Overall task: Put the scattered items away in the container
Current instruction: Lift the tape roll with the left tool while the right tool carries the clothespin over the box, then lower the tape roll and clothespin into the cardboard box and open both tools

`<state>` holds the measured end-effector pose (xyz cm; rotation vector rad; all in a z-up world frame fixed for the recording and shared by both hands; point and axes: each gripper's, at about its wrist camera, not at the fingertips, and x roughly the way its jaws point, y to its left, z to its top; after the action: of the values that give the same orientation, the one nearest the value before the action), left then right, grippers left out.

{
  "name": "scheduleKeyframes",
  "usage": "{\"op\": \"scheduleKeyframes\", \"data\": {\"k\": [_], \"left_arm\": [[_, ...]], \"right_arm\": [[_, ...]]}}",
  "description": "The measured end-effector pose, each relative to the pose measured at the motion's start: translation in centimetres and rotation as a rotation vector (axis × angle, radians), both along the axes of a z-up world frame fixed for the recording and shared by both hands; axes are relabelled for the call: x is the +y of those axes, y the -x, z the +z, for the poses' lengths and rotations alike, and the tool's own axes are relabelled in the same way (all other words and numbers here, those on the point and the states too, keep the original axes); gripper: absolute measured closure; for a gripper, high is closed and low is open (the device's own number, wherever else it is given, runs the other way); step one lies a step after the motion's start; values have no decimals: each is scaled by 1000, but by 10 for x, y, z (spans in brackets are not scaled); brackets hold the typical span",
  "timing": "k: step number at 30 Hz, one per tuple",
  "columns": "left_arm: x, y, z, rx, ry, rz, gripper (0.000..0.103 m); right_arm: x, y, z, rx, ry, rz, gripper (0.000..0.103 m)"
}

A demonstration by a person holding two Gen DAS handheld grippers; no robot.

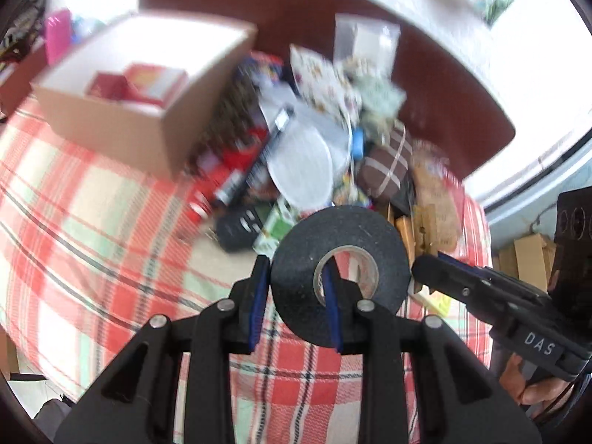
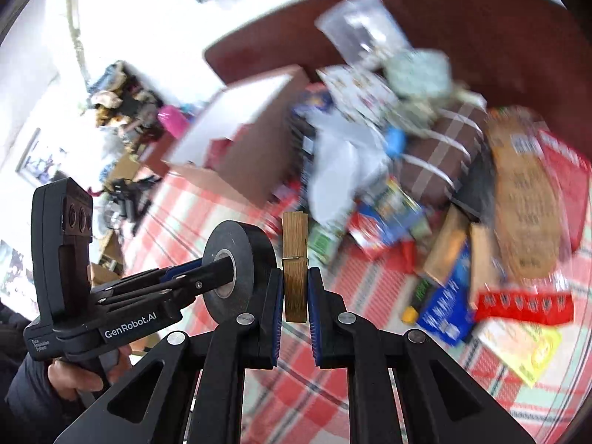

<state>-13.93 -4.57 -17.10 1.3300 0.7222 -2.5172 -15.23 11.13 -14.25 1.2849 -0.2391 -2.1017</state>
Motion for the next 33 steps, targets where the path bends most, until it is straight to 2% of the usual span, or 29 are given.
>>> {"op": "scheduleKeyframes", "data": {"k": [5,9,13,17,21,25,33], "left_arm": [[-44,-21,35,52,37,76,76],[-86,-26,58,80,75,100,76],[-130,-16,70,101,98,85,76],[-177,6,70,110,104,64,76],[-224,30,53,102,71,47,76],[-262,57,20,29,48,27,76],[-290,98,-31,-96,49,-49,76]], "right_arm": [[-49,7,40,82,30,96,90],[-92,19,59,112,50,126,90],[-133,39,72,128,45,121,90],[-175,68,75,135,5,82,90],[-213,101,60,111,-51,19,90],[-245,130,25,48,-150,-6,90],[-284,171,-39,-69,-297,15,90]]}}
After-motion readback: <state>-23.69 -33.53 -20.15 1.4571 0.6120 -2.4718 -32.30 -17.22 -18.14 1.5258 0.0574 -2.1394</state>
